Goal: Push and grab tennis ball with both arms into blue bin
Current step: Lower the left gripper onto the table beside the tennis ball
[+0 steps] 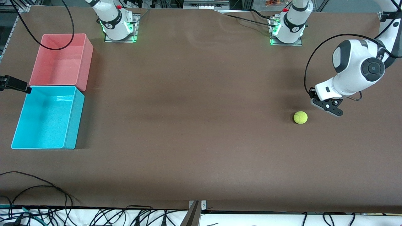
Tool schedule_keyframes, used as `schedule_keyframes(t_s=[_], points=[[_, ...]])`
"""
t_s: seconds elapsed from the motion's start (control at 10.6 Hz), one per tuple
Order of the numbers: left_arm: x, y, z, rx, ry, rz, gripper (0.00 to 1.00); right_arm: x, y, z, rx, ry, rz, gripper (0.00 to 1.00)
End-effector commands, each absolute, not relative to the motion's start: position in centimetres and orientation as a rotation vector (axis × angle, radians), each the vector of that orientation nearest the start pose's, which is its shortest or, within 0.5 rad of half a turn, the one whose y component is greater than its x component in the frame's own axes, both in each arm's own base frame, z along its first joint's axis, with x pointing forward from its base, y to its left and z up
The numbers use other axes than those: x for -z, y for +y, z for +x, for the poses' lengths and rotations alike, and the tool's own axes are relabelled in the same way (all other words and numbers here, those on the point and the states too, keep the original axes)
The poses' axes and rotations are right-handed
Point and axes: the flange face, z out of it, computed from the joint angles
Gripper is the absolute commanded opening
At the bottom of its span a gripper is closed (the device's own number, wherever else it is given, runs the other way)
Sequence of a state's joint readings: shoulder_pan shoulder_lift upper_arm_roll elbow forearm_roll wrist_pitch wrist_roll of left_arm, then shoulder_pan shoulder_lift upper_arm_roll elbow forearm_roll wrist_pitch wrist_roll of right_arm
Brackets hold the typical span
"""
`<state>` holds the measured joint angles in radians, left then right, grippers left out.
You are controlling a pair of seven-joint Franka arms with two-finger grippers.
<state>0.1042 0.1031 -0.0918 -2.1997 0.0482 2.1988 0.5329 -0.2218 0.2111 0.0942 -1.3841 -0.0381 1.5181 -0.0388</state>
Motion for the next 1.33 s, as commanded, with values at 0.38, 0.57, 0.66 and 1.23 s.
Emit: schedule_keyframes(t_s=[0.38,0.57,0.66,1.23], points=[[-27.4,7.4,54.6,-0.068,1.795,-2.574,0.0,-58.9,-9.2,60.6,-0.113,0.136,-3.14,1.0],[-25.4,8.1,55.4,-0.034,1.825,-2.542,0.0,-58.9,-9.1,60.6,-0.113,0.141,-3.14,1.0],[-23.6,8.3,55.8,-0.055,1.866,-2.53,0.0,-58.9,-9.1,60.6,-0.113,0.143,-3.14,1.0],[-20.4,7.4,56.5,-0.042,2.118,-2.395,0.0,-59.4,-8.0,60.4,-0.112,0.126,-3.136,1.0]])
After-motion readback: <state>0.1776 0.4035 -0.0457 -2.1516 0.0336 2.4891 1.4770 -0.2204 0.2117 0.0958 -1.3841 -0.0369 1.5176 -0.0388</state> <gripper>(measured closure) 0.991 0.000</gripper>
